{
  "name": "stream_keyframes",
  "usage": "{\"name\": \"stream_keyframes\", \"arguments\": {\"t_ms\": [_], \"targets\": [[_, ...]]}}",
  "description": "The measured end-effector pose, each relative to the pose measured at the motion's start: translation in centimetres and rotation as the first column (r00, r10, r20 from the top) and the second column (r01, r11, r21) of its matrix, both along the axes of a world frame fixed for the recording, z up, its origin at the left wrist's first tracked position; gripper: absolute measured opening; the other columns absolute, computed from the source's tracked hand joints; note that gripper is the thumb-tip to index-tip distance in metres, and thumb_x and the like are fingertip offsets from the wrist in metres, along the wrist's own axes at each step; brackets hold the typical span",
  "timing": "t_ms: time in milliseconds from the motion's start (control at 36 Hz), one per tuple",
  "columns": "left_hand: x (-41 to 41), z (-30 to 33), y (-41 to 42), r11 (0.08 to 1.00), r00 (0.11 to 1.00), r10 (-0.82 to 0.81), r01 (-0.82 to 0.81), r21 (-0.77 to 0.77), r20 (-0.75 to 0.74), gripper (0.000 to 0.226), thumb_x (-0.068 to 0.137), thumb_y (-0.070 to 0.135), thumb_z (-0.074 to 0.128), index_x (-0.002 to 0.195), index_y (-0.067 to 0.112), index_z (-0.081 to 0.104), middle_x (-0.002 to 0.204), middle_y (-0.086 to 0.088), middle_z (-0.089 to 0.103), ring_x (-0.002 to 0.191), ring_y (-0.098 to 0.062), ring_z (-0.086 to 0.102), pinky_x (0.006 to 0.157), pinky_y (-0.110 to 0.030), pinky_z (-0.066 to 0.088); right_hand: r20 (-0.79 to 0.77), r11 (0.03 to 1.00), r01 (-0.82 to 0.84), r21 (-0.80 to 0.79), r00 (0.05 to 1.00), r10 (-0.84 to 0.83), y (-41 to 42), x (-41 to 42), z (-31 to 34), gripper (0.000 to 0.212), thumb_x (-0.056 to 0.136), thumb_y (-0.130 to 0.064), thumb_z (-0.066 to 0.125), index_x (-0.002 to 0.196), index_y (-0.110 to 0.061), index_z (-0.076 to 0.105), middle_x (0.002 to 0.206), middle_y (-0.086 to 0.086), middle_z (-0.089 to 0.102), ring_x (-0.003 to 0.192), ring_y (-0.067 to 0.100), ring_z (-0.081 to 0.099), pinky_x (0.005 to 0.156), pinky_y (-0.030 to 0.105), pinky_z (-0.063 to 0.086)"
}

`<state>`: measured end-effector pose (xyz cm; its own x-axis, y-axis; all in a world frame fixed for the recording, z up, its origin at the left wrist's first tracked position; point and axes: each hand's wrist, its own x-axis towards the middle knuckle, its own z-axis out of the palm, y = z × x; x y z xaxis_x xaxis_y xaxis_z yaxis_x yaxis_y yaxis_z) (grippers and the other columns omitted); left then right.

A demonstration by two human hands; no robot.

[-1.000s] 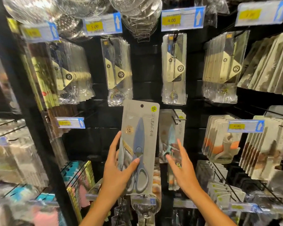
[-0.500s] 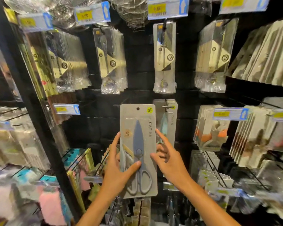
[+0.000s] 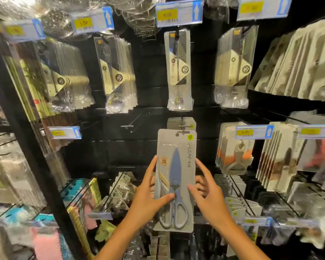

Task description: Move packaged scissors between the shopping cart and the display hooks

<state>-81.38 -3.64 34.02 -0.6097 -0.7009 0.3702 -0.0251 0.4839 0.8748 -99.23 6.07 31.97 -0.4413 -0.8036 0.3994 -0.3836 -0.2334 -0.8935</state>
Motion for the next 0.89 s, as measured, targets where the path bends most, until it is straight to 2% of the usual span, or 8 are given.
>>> {"name": "stream_keyframes", "arguments": {"t_ms": [83, 167, 222, 417, 472, 639, 750, 889], "targets": [[-0.9, 0.2, -0.3, 0.999, 0.999, -0.048, 0.048, 0.002, 0.011, 0.112, 0.078, 0.025, 0.087, 0.15, 0.062, 0.01, 0.149, 0.015, 0.051, 0.125, -0.005, 0.06, 0.103, -0.042, 0.054, 0.0, 0.999, 0.049, 0.002, 0.999, -0.049, 0.2, -0.4, 0.0, 0.08, 0.099, -0.01, 0.062, 0.151, -0.056, 0.023, 0.103, 0.0, 0.072, 0.094, 0.041, 0.067, 0.086, 0.056, 0.056], [-1.6, 0.3, -0.7, 0.997, 0.997, -0.08, 0.08, 0.003, 0.009, 0.112, 0.079, 0.024, 0.087, 0.15, 0.062, 0.01, 0.151, 0.012, 0.049, 0.126, -0.005, 0.06, 0.103, -0.039, 0.054, -0.008, 0.997, 0.083, -0.007, 0.996, -0.083, 0.3, -0.8, 0.0, 0.077, 0.099, -0.01, 0.061, 0.153, -0.051, 0.023, 0.107, -0.013, 0.071, 0.093, 0.021, 0.071, 0.086, 0.047, 0.059], [-2.0, 0.1, -1.2, 0.995, 0.995, -0.099, 0.099, 0.009, 0.009, 0.112, 0.079, 0.024, 0.087, 0.151, 0.06, 0.01, 0.15, 0.012, 0.05, 0.124, -0.006, 0.061, 0.101, -0.036, 0.055, -0.006, 0.996, 0.094, 0.0, 0.996, -0.094, 0.2, -1.0, -0.1, 0.075, 0.1, -0.012, 0.06, 0.153, -0.051, 0.023, 0.108, -0.017, 0.07, 0.095, 0.015, 0.071, 0.086, 0.046, 0.059], [-2.8, -0.8, -2.2, 0.989, 0.991, -0.133, 0.134, 0.06, -0.029, 0.112, 0.076, 0.021, 0.088, 0.152, 0.057, 0.014, 0.141, 0.012, 0.059, 0.118, -0.009, 0.066, 0.092, -0.033, 0.059, -0.055, 0.994, 0.108, 0.029, 0.993, -0.107, -0.2, -1.3, -0.1, 0.074, 0.102, -0.017, 0.057, 0.15, -0.06, 0.02, 0.107, -0.025, 0.065, 0.093, 0.032, 0.066, 0.085, 0.055, 0.055], [-2.9, -0.9, -2.4, 0.989, 0.991, -0.128, 0.13, 0.064, -0.042, 0.113, 0.075, 0.02, 0.088, 0.152, 0.056, 0.014, 0.139, 0.011, 0.061, 0.118, -0.009, 0.066, 0.091, -0.033, 0.06, -0.069, 0.994, 0.109, 0.028, 0.992, -0.107, -0.3, -1.4, 0.0, 0.074, 0.102, -0.017, 0.056, 0.151, -0.059, 0.019, 0.105, -0.022, 0.066, 0.094, 0.034, 0.066, 0.085, 0.056, 0.055], [-3.0, -1.4, -2.9, 0.99, 0.993, -0.104, 0.11, 0.093, -0.061, 0.115, 0.073, 0.02, 0.09, 0.149, 0.063, 0.015, 0.134, 0.008, 0.064, 0.118, -0.014, 0.067, 0.091, -0.041, 0.06, -0.081, 0.995, 0.092, 0.033, 0.993, -0.089, -0.4, -1.3, 0.5, 0.073, 0.103, -0.015, 0.055, 0.153, -0.056, 0.02, 0.112, -0.032, 0.065, 0.098, 0.031, 0.066, 0.088, 0.052, 0.056], [-3.1, -1.3, -3.0, 0.989, 0.992, -0.111, 0.116, 0.094, -0.056, 0.115, 0.075, 0.016, 0.089, 0.15, 0.062, 0.014, 0.131, 0.012, 0.065, 0.117, -0.01, 0.067, 0.091, -0.04, 0.06, -0.063, 0.994, 0.107, 0.021, 0.992, -0.105, -0.7, -1.6, 0.1, 0.074, 0.102, -0.013, 0.055, 0.153, -0.055, 0.021, 0.113, -0.023, 0.066, 0.098, 0.016, 0.07, 0.086, 0.049, 0.058], [-3.2, -1.2, -3.0, 0.986, 0.991, -0.116, 0.124, 0.112, -0.073, 0.114, 0.074, 0.018, 0.089, 0.15, 0.061, 0.016, 0.134, 0.007, 0.064, 0.117, -0.013, 0.067, 0.091, -0.042, 0.06, -0.047, 0.989, 0.144, -0.018, 0.988, -0.145, -1.0, -1.4, -0.2, 0.07, 0.101, -0.011, 0.056, 0.153, -0.047, 0.026, 0.114, -0.027, 0.067, 0.104, 0.006, 0.07, 0.087, 0.034, 0.06]]}}
